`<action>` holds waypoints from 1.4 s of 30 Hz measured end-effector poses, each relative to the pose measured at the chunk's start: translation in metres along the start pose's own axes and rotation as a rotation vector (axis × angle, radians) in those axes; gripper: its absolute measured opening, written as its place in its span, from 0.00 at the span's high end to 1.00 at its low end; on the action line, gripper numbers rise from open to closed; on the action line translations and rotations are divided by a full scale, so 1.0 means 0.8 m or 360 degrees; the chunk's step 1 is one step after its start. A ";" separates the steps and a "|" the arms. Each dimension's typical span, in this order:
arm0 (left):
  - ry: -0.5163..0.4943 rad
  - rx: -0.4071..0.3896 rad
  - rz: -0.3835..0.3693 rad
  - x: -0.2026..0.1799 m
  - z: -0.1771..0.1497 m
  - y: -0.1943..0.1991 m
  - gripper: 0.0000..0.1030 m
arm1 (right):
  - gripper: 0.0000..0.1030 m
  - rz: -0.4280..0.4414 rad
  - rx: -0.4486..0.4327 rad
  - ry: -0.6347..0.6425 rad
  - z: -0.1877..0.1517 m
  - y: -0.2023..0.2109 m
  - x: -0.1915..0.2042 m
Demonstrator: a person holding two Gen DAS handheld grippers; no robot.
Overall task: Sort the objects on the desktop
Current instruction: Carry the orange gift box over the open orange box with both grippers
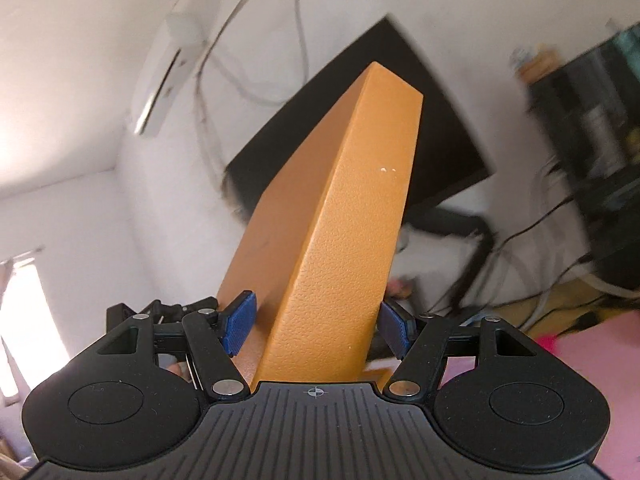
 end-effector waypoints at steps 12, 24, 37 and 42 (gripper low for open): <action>0.0162 -0.0078 0.0438 0.111 -0.011 0.136 0.15 | 0.33 0.0224 0.0384 -0.0143 -0.122 -0.148 0.054; 0.0286 0.0068 0.0500 0.187 -0.046 0.136 0.14 | 0.31 0.0121 0.0556 -0.0292 -0.185 -0.198 0.020; 0.0296 0.0092 0.0434 0.196 -0.058 0.148 0.14 | 0.22 0.0074 0.0659 -0.0342 -0.199 -0.229 -0.001; 0.0295 0.0102 0.0415 0.197 -0.057 0.155 0.14 | 0.19 0.0058 0.0682 -0.0330 -0.200 -0.234 -0.005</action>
Point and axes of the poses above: each gripper's, at about its wrist camera, not at the fingertips, and y roughly against the way its jaws point, x to its left, z to its top, the point moved 6 cm from there along -y, roughly the way its jaws point, and after that the axes turned 12 degrees about -z, right-handed, at the moved point
